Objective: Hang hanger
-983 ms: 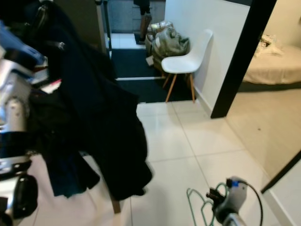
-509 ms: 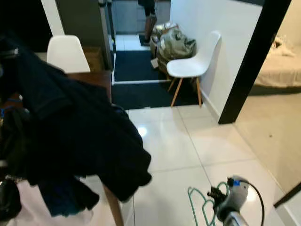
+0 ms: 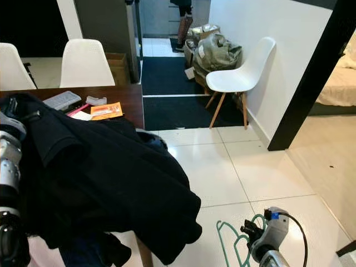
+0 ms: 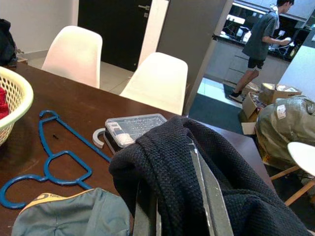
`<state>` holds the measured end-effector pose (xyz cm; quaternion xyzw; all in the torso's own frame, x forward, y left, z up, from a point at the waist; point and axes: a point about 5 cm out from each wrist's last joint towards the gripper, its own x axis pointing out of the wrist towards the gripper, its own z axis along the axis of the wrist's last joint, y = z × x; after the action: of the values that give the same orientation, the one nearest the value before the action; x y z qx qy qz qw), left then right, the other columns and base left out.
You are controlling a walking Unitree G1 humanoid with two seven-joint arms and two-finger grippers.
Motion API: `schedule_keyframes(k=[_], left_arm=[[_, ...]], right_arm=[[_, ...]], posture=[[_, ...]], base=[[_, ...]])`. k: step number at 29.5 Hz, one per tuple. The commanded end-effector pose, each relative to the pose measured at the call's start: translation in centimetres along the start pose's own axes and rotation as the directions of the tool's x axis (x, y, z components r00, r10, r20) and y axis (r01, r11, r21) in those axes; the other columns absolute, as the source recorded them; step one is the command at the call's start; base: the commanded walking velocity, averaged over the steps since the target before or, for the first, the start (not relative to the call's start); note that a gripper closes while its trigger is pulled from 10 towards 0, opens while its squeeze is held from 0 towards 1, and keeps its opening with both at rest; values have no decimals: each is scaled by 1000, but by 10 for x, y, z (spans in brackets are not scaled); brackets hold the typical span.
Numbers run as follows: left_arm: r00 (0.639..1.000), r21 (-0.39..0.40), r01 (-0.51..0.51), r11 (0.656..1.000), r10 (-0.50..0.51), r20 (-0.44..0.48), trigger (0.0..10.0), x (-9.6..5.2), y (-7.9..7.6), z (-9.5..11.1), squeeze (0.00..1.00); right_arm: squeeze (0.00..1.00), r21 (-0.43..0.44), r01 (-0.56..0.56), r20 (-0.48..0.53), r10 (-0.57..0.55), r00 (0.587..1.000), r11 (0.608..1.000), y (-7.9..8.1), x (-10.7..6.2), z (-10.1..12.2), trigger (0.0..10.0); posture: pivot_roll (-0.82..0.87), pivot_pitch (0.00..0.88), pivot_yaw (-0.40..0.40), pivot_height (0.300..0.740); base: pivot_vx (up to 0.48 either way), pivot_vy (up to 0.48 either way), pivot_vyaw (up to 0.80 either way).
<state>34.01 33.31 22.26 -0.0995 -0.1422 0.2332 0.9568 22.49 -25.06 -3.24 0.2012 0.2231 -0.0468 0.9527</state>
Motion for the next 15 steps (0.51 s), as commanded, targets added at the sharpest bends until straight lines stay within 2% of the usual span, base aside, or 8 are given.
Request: schedule_keyframes(k=[1,5,9,11,12,14,15], left_arm=[[997,25,-19,1000,20,-69,10000,-6,3,-21,0],[991,51,-63,997,69,-111,10000,-10,13,-35,0],[991,63,-63,996,70,-113,10000,-10,15,-37,0],[993,131,-51,990,64,-96,10000,-10,15,-35,0],[993,131,-51,990,64,-96,10000,-10,15,-35,0],[996,194,-61,979,73,-58,10000,-8,19,-28,0],[996,194,-61,979,73,-58,10000,-8,19,-28,0]], right_arm=[[0,13,18,0,-18,1000,1000,-4,-3,-2,10000],[0,16,19,2,-19,1000,1000,-5,-3,-2,10000],[0,17,19,3,-19,1000,1000,-5,-3,-2,10000],[0,18,19,4,-19,1000,1000,-5,-3,-2,10000],[0,18,19,4,-19,1000,1000,-5,-3,-2,10000],[0,20,19,5,-19,1000,1000,-4,-3,-2,10000],[0,20,19,5,-19,1000,1000,-4,-3,-2,10000]], posture=[[-16,0,-39,740],[-21,0,-37,740],[-22,0,-33,740],[-23,0,-32,740],[-23,0,-32,740],[-26,0,-29,740],[-26,0,-29,740]], base=[[0,0,0],[0,0,0],[0,0,0],[0,0,0],[0,0,0],[0,0,0],[0,0,0]])
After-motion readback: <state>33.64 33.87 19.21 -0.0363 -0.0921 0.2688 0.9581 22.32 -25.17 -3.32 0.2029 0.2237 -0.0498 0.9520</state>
